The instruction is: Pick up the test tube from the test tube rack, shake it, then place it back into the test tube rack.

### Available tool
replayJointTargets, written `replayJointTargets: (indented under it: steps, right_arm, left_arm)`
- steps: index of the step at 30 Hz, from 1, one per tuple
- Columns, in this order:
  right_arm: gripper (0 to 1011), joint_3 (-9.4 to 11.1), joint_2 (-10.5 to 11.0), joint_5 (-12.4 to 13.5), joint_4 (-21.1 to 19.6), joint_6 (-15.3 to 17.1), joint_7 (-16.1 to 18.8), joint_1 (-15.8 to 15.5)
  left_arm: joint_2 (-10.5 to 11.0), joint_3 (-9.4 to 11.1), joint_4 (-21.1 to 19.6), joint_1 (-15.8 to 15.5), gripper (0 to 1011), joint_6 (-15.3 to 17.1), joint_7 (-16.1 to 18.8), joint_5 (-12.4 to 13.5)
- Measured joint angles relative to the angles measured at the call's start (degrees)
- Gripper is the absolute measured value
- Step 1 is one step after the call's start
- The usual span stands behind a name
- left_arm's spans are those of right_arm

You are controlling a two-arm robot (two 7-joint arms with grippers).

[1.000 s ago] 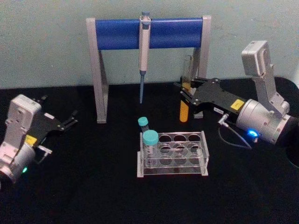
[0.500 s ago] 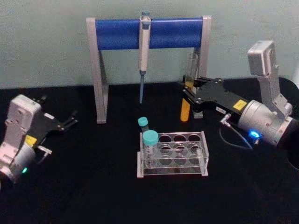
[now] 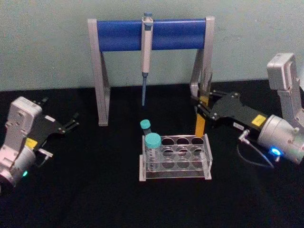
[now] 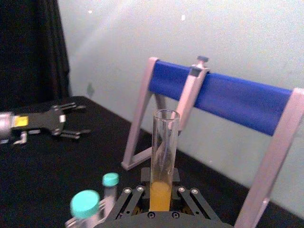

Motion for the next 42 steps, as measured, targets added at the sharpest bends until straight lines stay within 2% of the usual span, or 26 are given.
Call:
replayJointTargets:
  steps: [5, 10, 17, 23, 30, 42]
  right_arm:
    - [232, -0.69, 0.65, 0.77, -1.56, 0.20, 1.25, -1.09]
    - [232, -2.44, 0.04, 1.29, -1.06, -0.09, 2.88, -0.20]
    - [232, -5.43, -2.04, 1.31, 2.51, -1.20, 4.89, 3.73]
    - [232, -6.47, -3.94, 0.61, 6.67, -2.85, 5.25, 7.48]
    - [232, -6.38, -5.12, -0.54, 10.34, -3.76, 4.25, 10.35]
    - [232, -4.46, -5.14, -0.90, 10.02, -3.68, 2.01, 9.60]
  left_arm:
    - [0.00, 0.00, 0.00, 0.00, 1001, 0.00, 0.00, 0.00]
    - [0.00, 0.00, 0.00, 0.00, 1001, 0.00, 0.00, 0.00]
    - [0.00, 0.00, 0.00, 0.00, 1001, 0.00, 0.00, 0.01]
    - [0.00, 0.00, 0.00, 0.00, 1001, 0.00, 0.00, 0.01]
    - [0.00, 0.00, 0.00, 0.00, 1001, 0.00, 0.00, 0.00]
    - [0.00, 0.00, 0.00, 0.00, 1001, 0.00, 0.00, 0.00]
